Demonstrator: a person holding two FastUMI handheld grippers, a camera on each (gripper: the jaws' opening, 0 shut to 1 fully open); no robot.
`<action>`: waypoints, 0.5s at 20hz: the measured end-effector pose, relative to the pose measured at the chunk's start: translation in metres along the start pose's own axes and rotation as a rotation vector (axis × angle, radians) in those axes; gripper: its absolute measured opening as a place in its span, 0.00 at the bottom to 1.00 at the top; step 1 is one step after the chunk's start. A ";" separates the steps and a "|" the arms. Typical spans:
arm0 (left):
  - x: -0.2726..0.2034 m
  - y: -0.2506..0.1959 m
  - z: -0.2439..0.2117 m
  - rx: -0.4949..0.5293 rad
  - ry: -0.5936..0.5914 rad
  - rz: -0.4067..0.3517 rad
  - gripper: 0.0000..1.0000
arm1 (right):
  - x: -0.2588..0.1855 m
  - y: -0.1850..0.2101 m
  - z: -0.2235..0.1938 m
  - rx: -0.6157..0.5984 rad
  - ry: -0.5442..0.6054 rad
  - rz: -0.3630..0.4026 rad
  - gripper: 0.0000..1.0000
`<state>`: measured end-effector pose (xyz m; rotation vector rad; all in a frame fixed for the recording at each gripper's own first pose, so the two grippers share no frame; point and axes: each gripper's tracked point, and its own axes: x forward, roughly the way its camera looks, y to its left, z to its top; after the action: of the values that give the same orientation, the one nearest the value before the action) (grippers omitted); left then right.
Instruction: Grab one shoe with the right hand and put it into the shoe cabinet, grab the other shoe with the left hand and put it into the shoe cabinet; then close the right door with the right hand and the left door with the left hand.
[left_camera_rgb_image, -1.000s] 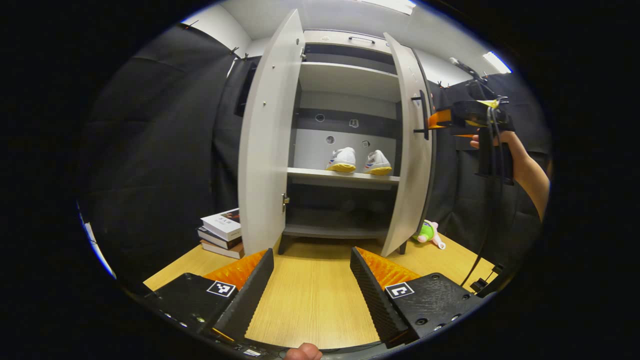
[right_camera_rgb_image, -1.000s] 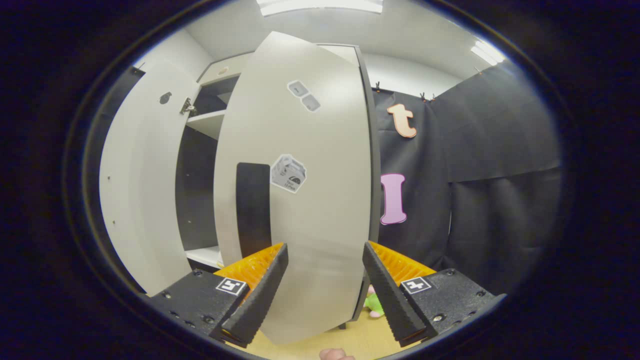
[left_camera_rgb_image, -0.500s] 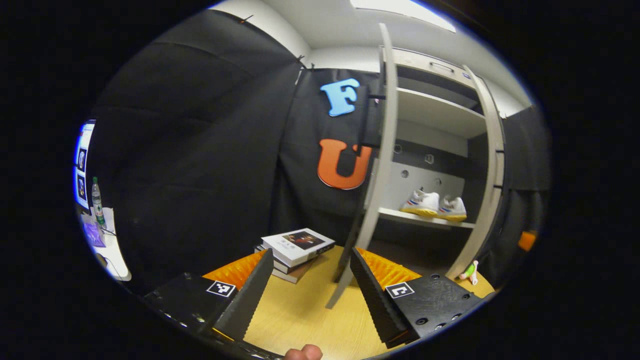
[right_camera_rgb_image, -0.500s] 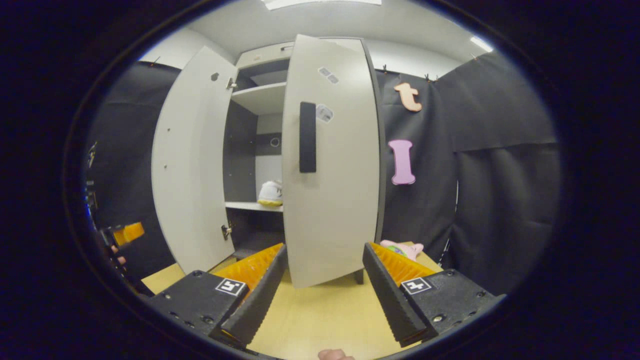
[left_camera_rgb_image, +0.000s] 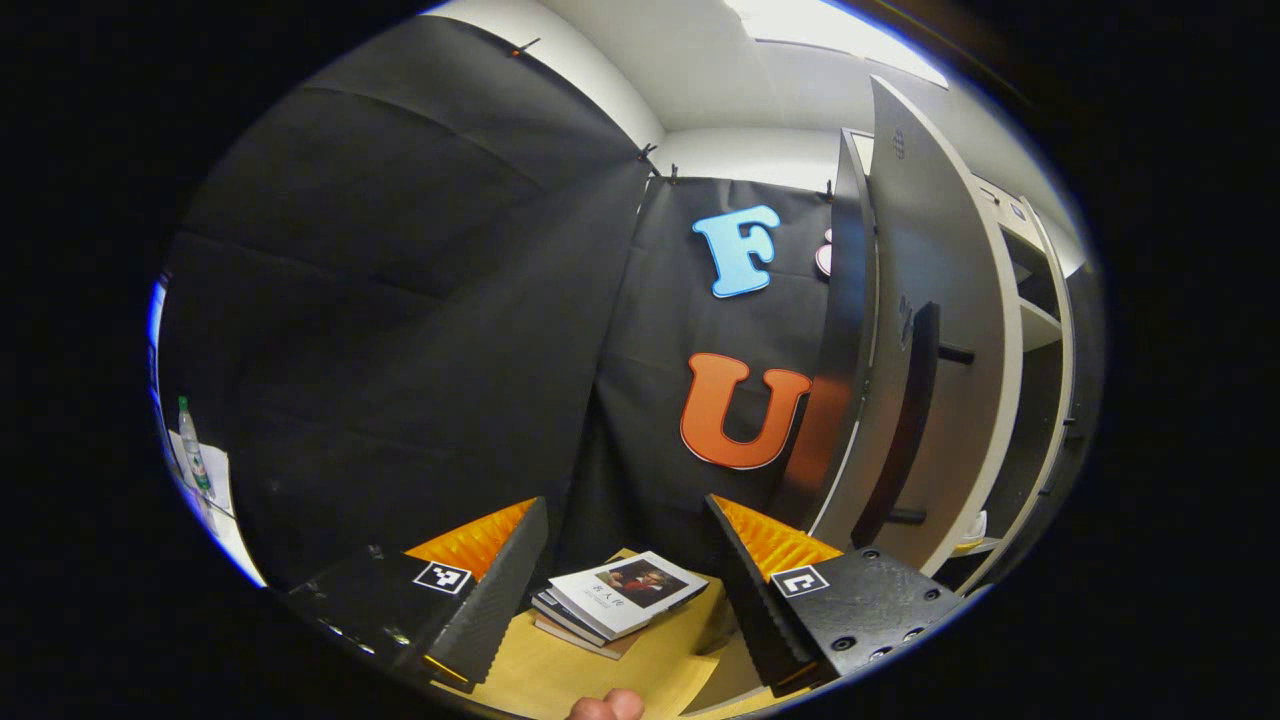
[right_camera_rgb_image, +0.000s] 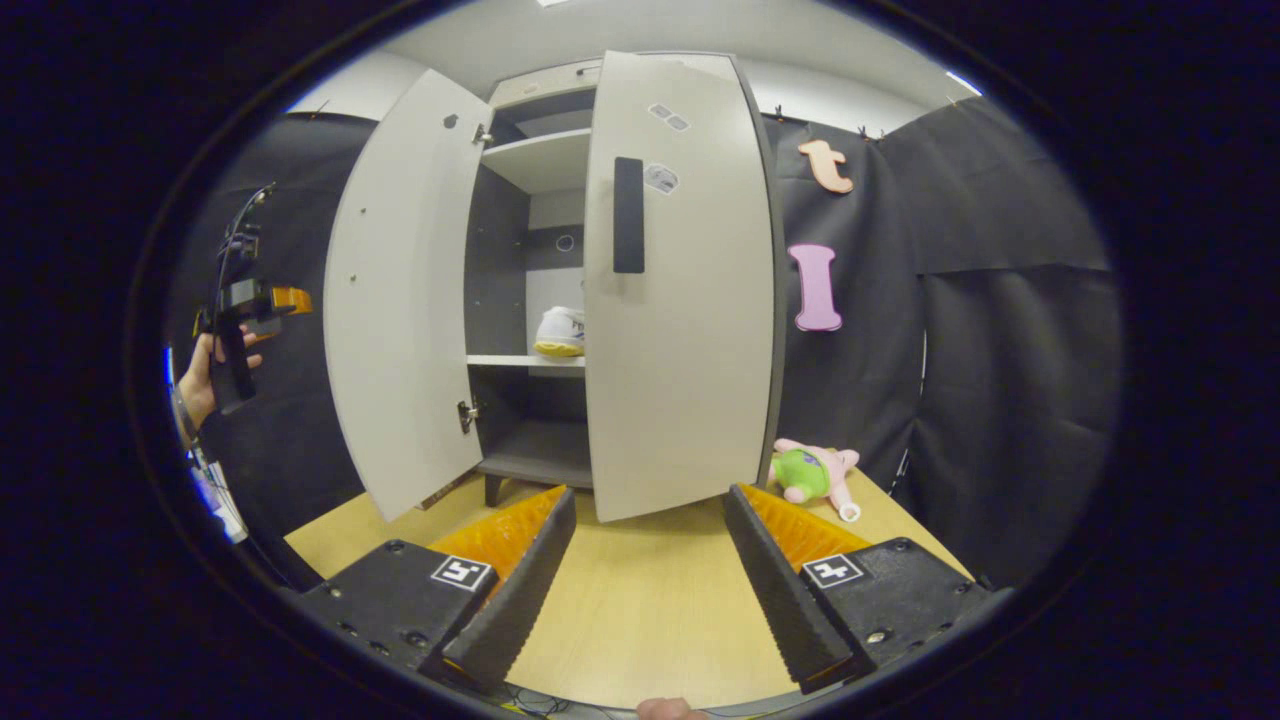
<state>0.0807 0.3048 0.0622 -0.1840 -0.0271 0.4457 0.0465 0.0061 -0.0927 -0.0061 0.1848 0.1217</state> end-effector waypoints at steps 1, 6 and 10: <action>0.004 -0.010 0.011 0.006 -0.010 -0.021 0.93 | 0.000 -0.002 -0.002 0.006 0.009 0.000 0.98; 0.002 -0.053 0.030 0.048 -0.058 -0.132 0.93 | 0.004 -0.011 -0.003 0.017 0.020 -0.025 0.98; -0.004 -0.058 0.028 0.032 -0.065 -0.126 0.92 | 0.003 -0.020 -0.006 0.027 0.031 -0.041 0.98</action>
<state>0.0999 0.2565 0.1002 -0.1355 -0.0943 0.3263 0.0506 -0.0131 -0.0992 0.0153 0.2168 0.0785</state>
